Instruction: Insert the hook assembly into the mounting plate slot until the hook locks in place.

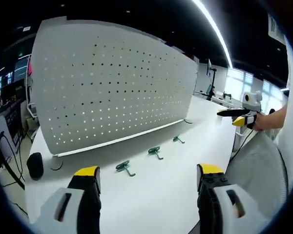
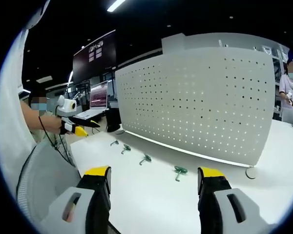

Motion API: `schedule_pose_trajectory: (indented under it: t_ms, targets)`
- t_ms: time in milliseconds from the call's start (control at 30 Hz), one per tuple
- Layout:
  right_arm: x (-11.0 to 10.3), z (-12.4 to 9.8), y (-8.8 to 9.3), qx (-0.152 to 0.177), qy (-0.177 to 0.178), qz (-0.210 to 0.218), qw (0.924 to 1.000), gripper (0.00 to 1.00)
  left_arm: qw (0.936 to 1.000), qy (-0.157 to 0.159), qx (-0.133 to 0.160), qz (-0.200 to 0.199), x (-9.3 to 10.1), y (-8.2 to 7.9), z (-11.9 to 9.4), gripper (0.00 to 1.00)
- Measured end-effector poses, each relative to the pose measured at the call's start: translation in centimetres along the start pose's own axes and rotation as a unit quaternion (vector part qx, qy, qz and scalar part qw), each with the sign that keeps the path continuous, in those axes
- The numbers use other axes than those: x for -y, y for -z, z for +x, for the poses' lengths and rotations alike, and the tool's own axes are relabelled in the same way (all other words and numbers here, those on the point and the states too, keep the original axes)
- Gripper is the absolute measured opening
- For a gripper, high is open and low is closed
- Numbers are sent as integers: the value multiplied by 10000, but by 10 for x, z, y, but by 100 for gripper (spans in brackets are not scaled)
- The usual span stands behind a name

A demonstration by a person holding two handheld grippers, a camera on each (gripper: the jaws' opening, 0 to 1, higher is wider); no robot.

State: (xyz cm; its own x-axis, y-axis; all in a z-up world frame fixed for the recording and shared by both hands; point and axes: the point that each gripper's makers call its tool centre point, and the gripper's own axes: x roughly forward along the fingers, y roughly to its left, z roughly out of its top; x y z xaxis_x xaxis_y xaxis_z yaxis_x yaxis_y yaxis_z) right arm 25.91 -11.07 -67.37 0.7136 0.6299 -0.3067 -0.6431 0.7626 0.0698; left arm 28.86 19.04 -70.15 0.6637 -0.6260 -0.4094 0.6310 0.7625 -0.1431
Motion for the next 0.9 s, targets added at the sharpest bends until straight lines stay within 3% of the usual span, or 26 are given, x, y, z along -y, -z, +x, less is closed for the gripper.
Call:
schedule_pose_trajectory:
  t_ms: [433,900]
  targets:
    - [-3,3,12,-259,-80,44,9996,71,9961,420,-562,528,-7,2,5,83]
    - [-7,5,17,-384,-174,83,9991,71,9803,759,-1319,1259,-30,15,3,81]
